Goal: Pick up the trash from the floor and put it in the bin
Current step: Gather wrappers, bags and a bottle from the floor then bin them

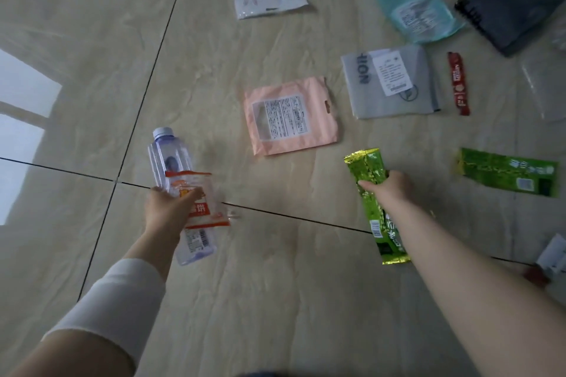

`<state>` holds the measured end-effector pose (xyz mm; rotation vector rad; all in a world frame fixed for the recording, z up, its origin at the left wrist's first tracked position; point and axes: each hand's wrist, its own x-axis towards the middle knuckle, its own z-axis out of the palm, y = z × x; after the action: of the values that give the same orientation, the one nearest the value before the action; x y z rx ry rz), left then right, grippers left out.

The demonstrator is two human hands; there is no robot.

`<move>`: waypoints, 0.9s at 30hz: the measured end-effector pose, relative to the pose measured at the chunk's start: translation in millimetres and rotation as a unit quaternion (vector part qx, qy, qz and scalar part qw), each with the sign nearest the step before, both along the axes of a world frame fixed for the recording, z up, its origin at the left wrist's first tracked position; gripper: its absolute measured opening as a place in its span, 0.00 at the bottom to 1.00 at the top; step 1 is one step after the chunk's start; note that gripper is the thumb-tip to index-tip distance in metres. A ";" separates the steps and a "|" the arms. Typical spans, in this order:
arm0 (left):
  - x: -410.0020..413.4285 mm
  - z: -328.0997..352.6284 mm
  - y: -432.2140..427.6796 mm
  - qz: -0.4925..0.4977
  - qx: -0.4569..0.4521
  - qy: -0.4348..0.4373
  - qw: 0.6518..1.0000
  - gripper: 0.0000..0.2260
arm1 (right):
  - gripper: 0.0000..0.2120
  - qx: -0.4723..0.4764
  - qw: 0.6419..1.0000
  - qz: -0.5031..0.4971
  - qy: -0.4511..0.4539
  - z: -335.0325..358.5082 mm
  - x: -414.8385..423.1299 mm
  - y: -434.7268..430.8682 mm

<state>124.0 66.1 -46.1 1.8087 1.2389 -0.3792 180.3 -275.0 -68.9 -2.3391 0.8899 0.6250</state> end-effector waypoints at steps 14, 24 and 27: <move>50.3 211.4 -58.2 -0.188 -0.093 0.031 0.977 0.23 | 0.17 0.072 0.995 -0.014 0.073 245.8 30.7 -44.9; 174.2 183.7 -66.6 -0.307 -0.071 0.071 0.946 0.28 | 0.15 0.063 0.990 -0.062 0.113 237.8 91.3 -44.0; 188.1 172.8 -66.6 -0.373 -0.037 0.120 0.919 0.34 | 0.18 0.073 0.987 -0.087 0.114 225.7 100.3 -38.9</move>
<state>312.0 -0.5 126.6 2.1639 0.6185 -1.0825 280.6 -313.9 156.8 -2.0617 1.0960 0.8648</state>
